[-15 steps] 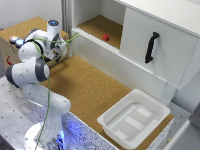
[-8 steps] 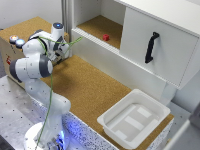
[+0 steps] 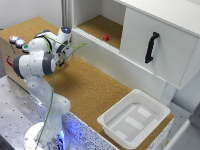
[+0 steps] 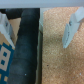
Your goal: Go open the drawer
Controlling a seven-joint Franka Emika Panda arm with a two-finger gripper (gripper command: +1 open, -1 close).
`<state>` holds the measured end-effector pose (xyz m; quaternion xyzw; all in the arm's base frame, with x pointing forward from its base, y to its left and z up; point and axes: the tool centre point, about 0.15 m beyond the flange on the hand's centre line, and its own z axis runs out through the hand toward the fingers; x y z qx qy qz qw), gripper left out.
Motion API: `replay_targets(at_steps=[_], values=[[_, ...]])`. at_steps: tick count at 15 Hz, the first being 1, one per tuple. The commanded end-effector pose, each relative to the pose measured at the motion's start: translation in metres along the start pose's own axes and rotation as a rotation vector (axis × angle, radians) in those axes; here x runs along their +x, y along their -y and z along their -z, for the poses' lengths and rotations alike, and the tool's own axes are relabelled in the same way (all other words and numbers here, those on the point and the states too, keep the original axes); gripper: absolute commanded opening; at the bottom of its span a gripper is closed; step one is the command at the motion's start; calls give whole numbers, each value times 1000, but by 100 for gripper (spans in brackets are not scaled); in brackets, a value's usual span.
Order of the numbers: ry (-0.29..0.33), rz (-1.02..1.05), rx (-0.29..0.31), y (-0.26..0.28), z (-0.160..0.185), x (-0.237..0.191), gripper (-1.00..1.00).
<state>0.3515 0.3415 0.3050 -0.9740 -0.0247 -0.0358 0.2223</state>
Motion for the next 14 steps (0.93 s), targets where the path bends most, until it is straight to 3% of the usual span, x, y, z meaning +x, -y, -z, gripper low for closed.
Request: replay_targets(at_steps=[1,2,3,14], values=[[17,19,95,4,-22,2,100],[16,19,97,5,-22,1,100],[12,20,98,6,-22,0,-100],[20,65,95,14,-23,10,-100]])
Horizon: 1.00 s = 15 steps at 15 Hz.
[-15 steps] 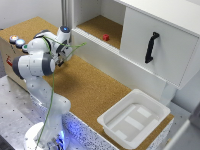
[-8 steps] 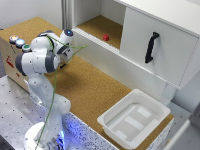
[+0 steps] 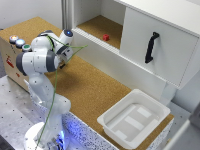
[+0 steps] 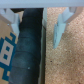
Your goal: Go open the drawer
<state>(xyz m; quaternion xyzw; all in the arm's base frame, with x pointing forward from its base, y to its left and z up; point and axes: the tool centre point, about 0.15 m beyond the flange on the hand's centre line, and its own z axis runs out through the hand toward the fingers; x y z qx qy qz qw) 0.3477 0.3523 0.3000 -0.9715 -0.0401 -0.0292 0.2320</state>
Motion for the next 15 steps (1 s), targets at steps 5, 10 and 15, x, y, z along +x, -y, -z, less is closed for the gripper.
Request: replay_targets(at_steps=[5,10,15], values=[[-8,31,78,-4,-6,16,-100],[-18,-28,84,-37,4,9,-100],[-31,-74,51,-73,17,4,-100]])
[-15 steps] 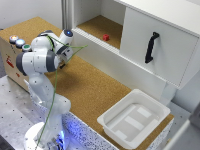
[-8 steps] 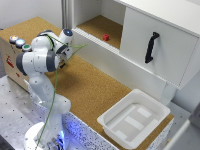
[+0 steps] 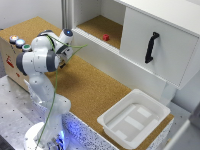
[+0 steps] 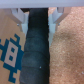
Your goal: Go open the drawer
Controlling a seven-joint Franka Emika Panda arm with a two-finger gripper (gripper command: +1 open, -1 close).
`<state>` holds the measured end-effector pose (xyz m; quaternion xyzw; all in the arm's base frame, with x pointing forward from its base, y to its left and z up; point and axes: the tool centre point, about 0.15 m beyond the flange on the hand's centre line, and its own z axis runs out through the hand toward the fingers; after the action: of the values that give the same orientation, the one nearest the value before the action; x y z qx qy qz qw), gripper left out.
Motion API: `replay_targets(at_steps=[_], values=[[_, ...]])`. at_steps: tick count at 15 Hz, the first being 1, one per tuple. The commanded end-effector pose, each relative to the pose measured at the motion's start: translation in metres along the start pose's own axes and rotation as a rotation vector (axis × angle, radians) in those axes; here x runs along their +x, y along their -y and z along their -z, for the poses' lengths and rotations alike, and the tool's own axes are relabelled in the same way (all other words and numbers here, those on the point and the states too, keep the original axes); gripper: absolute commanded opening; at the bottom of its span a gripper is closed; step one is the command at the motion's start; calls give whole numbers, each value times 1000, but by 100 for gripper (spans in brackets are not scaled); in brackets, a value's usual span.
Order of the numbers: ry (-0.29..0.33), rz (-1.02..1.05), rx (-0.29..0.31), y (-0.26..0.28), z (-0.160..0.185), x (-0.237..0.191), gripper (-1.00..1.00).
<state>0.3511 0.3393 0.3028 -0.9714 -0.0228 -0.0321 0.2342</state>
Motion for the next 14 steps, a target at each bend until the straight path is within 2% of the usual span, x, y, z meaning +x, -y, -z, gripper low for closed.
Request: replay_targets(at_steps=[1,14], values=[[-18,-50,41,-73,12,3,-100],[-64,-163,-15,-167,48,11,-100]])
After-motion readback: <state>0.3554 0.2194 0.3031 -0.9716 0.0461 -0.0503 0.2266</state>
